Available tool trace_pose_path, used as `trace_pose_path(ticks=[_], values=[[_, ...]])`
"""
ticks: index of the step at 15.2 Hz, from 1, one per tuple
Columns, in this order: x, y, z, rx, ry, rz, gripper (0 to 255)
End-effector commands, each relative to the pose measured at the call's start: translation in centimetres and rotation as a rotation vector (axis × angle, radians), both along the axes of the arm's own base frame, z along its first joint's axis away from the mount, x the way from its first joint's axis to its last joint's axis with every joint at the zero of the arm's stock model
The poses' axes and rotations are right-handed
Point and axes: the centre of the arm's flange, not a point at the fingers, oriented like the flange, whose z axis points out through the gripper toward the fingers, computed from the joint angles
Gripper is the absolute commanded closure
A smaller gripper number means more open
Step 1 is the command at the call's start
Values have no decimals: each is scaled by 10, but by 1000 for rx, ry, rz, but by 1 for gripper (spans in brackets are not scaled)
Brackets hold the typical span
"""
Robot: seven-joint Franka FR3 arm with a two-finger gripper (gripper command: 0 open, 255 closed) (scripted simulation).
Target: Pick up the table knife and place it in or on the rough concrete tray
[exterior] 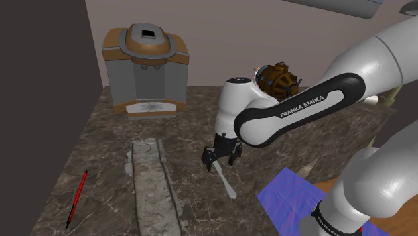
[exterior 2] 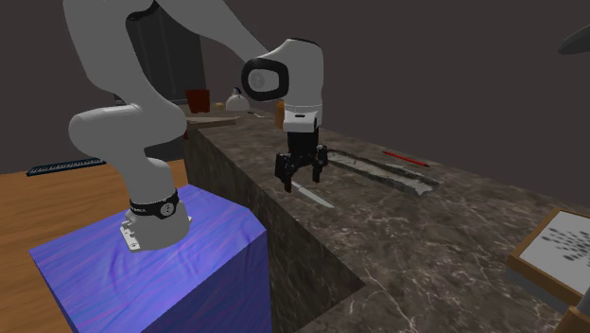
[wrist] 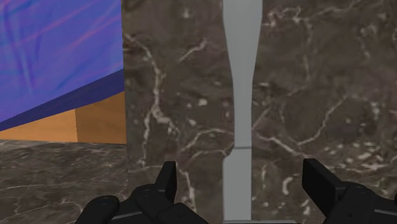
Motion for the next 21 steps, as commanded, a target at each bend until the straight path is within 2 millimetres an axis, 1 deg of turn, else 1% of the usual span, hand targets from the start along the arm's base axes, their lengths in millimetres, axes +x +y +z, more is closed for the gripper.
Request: trace_pose_path(ticks=[1,3,4,13,21], values=[[0,0,0,0,0,0,0],[0,0,0,0,0,0,0],[0,0,0,0,0,0,255],[0,0,0,0,0,0,255],[0,0,42,0,0,0,255]])
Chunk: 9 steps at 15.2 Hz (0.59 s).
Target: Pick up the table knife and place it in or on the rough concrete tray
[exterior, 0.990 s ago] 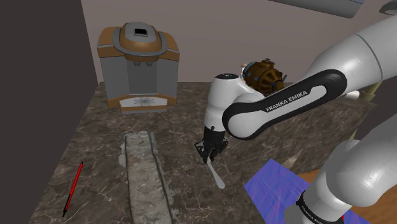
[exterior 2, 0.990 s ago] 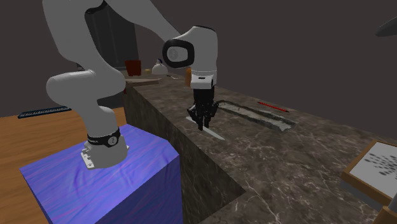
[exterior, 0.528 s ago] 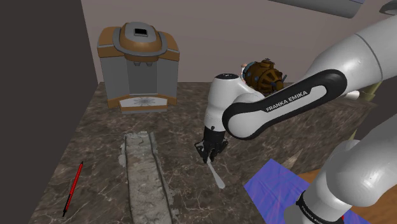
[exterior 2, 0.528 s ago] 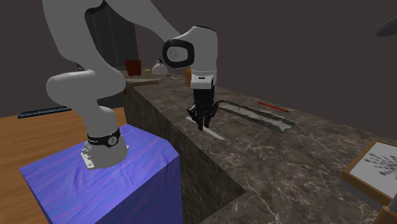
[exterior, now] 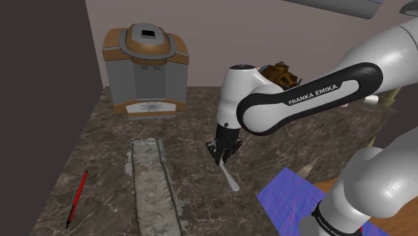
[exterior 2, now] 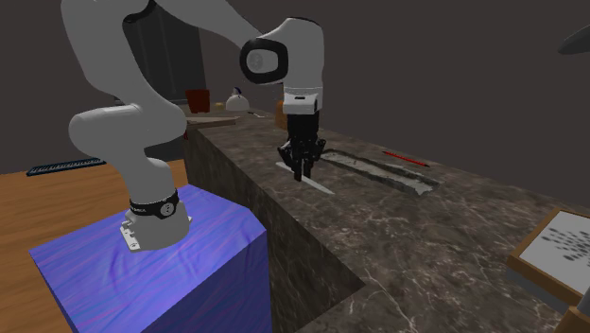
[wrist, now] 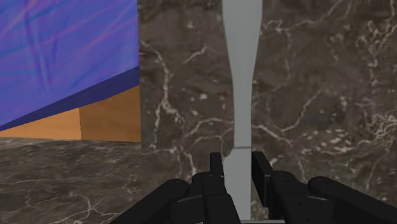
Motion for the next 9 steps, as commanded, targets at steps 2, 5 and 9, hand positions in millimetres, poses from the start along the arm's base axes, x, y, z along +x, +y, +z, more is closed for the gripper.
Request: trace_pose_path(ticks=[2,5,9], values=[[0,0,16,0,1,0,255],[0,0,32,0,1,0,255],[0,0,53,0,1,0,255]])
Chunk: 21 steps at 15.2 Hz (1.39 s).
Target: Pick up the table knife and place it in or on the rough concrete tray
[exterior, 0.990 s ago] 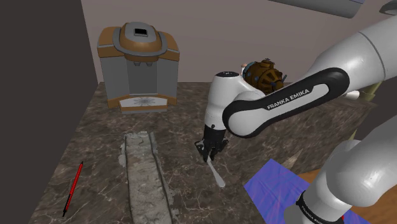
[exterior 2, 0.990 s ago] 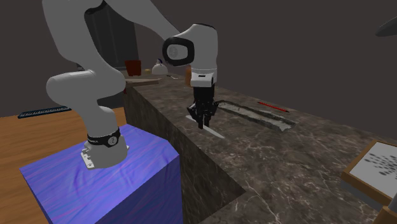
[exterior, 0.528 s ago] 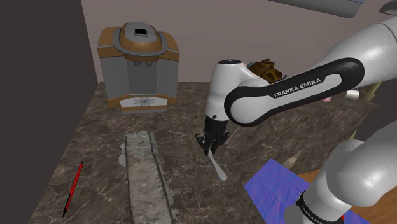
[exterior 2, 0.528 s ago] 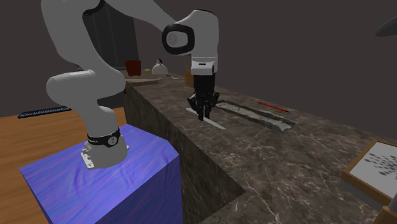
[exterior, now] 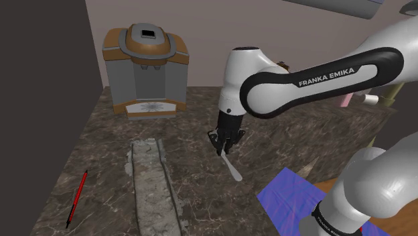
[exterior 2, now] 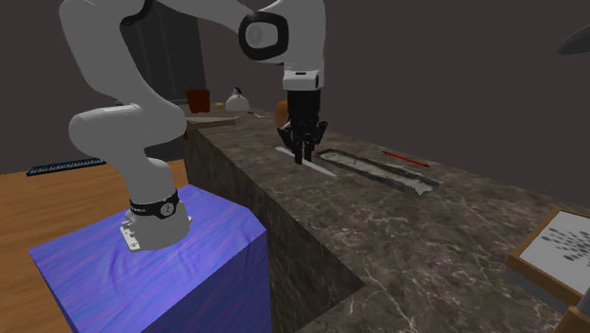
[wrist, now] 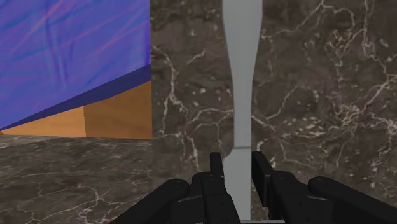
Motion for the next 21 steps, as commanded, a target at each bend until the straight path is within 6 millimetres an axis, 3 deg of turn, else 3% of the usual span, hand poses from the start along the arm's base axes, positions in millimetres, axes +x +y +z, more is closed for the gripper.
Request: trace_pose_path(ticks=[1,6,21], values=[[-1,-1,12,0,0,0,255],[-1,-1,38,0,0,0,255],[85,178,50,0,0,0,255]])
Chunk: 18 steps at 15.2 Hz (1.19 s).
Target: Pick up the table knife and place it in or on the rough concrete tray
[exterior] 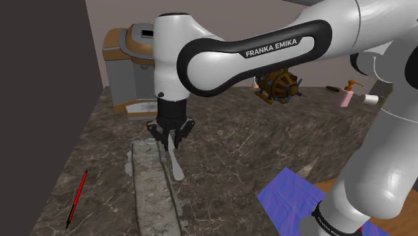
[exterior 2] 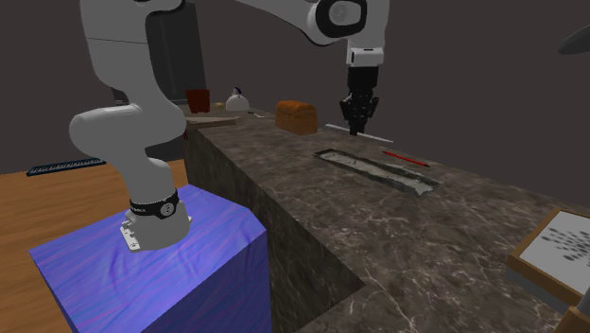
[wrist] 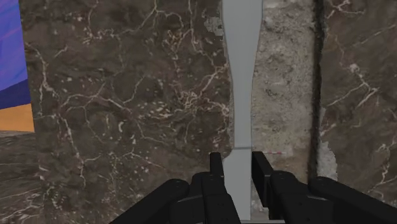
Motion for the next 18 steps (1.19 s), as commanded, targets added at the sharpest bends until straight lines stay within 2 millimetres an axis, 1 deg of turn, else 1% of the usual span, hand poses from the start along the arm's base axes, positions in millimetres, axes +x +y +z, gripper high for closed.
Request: trace_pose_path(ticks=[1,3,4,18], values=[[13,25,1,0,-1,-3,255],[24,49,3,0,-1,-3,255],[27,54,3,0,-1,-3,255],[27,54,-71,0,-1,-3,255]])
